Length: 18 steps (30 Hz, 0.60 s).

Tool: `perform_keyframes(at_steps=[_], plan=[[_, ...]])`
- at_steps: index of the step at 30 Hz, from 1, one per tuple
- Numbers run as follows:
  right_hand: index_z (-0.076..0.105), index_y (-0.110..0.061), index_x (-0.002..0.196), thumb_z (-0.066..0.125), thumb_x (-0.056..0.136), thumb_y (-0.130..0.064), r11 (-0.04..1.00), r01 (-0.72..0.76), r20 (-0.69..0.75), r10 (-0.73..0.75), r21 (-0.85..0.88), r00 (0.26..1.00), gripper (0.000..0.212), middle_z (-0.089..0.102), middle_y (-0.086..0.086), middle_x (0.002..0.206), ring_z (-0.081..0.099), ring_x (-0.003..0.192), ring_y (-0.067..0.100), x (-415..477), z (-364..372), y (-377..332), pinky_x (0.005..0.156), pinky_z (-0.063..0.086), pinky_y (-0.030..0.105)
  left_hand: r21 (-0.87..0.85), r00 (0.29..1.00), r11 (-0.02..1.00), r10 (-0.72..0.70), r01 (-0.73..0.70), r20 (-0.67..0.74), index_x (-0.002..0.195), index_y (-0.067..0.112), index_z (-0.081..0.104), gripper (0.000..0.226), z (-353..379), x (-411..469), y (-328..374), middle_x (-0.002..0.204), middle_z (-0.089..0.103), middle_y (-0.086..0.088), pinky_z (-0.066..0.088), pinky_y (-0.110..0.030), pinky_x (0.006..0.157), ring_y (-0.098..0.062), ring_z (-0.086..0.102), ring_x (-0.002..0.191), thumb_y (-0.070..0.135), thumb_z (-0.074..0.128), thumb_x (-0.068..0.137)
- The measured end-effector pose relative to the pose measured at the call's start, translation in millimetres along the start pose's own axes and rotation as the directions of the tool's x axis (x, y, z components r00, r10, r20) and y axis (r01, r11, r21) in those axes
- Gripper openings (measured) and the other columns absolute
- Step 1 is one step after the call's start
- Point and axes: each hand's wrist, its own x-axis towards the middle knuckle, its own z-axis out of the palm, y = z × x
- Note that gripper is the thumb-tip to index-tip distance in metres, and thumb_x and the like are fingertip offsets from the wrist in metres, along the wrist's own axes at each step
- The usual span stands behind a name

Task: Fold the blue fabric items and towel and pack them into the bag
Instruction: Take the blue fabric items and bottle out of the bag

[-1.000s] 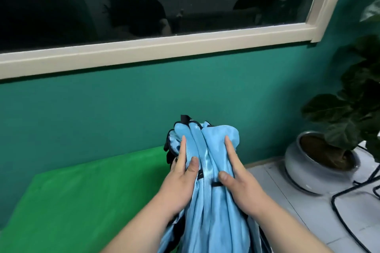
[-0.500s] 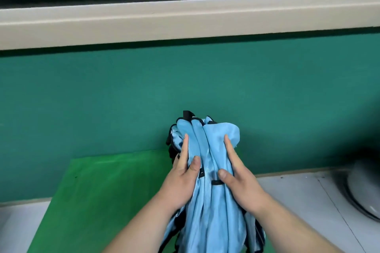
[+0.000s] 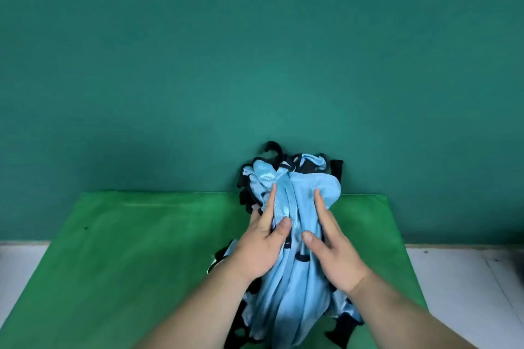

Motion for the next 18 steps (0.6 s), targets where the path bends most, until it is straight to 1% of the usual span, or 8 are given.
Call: perform_keyframes(at_steps=[2,4,6,8,10,12,15,18], plan=[[-0.003,-0.076,0.137,0.046,0.065,-0.094,0.997,-0.07,0.026,0.071,-0.04,0.997,0.089,-0.001,-0.026,0.161,0.002,0.149,-0.002,4.0,2.1,19.0,0.124,0.008,0.039,0.063,0.997,0.996,-0.066,0.063,0.048,0.135,0.075,-0.013,0.067,11.3,4.1,-19.1,0.166,0.002,-0.004,0.01,-0.038,0.12,-0.024,0.001,0.153,0.077,0.026,0.08],[-0.004,-0.076,0.137,0.047,0.064,-0.094,0.992,-0.108,0.03,0.11,-0.064,0.993,0.091,-0.001,-0.022,0.162,0.001,0.15,0.001,4.7,1.1,31.4,0.124,0.008,0.039,0.099,0.993,0.991,-0.1,0.093,0.062,0.133,0.076,-0.014,0.067,16.5,4.9,-29.1,0.166,0.005,-0.008,0.014,-0.041,0.121,-0.026,0.009,0.152,0.079,0.025,0.079],[-0.005,-0.075,0.138,0.047,0.062,-0.097,0.988,-0.129,0.036,0.133,-0.087,0.99,0.094,-0.001,-0.013,0.166,-0.001,0.152,0.008,4.1,-1.6,37.6,0.125,0.008,0.046,0.116,0.994,0.99,-0.083,0.074,0.071,0.134,0.075,-0.013,0.066,15.2,3.1,-32.4,0.166,0.009,-0.005,0.015,-0.037,0.12,-0.023,0.011,0.152,0.078,0.026,0.081],[-0.008,-0.074,0.138,0.045,0.061,-0.099,0.982,-0.151,0.042,0.156,-0.116,0.987,0.097,-0.004,-0.01,0.166,-0.004,0.152,0.01,-0.5,-6.3,38.6,0.125,0.007,0.048,0.148,0.994,0.988,-0.05,0.035,0.096,0.137,0.074,-0.011,0.066,10.8,-3.6,-32.6,0.165,0.011,0.004,0.016,-0.028,0.117,-0.018,0.017,0.151,0.075,0.029,0.085],[-0.011,-0.072,0.139,0.041,0.058,-0.101,0.98,-0.139,0.043,0.146,-0.141,0.988,0.1,-0.005,-0.016,0.164,-0.004,0.151,0.005,-9.3,-10.9,35.3,0.125,0.006,0.042,0.177,0.994,0.984,-0.029,0.01,0.108,0.138,0.073,-0.009,0.066,4.9,-12.8,-31.1,0.164,0.011,0.011,0.016,-0.03,0.119,-0.015,0.019,0.15,0.076,0.03,0.085],[-0.01,-0.072,0.139,0.039,0.057,-0.102,0.983,-0.128,0.027,0.133,-0.132,0.991,0.101,-0.003,-0.023,0.162,-0.001,0.149,-0.001,-22.8,-16.8,31.8,0.124,0.008,0.034,0.219,0.994,0.976,-0.039,0.017,0.099,0.137,0.074,-0.01,0.065,2.1,-22.0,-25.7,0.165,0.012,0.01,0.022,-0.043,0.121,-0.017,0.019,0.151,0.08,0.028,0.085],[-0.007,-0.07,0.142,0.043,0.059,-0.099,0.987,-0.149,-0.012,0.148,-0.053,0.989,0.101,0.0,-0.029,0.16,0.005,0.148,-0.005,-50.6,-29.4,29.1,0.121,0.011,0.028,0.281,0.996,0.959,-0.064,0.043,0.065,0.135,0.075,-0.013,0.065,7.4,-38.7,-6.7,0.166,0.011,0.005,0.02,-0.05,0.121,-0.019,0.009,0.153,0.086,0.022,0.081],[-0.006,-0.071,0.141,0.042,0.06,-0.099,0.984,-0.178,-0.098,0.177,-0.006,0.979,0.099,0.005,-0.026,0.162,0.011,0.149,-0.002,-92.5,-50.4,33.9,0.124,0.016,0.036,0.314,0.992,0.943,-0.126,0.115,0.015,0.131,0.076,-0.017,0.064,30.1,-61.8,18.3,0.166,-0.002,-0.002,0.01,-0.058,0.121,-0.024,-0.007,0.153,0.088,0.014,0.076]])
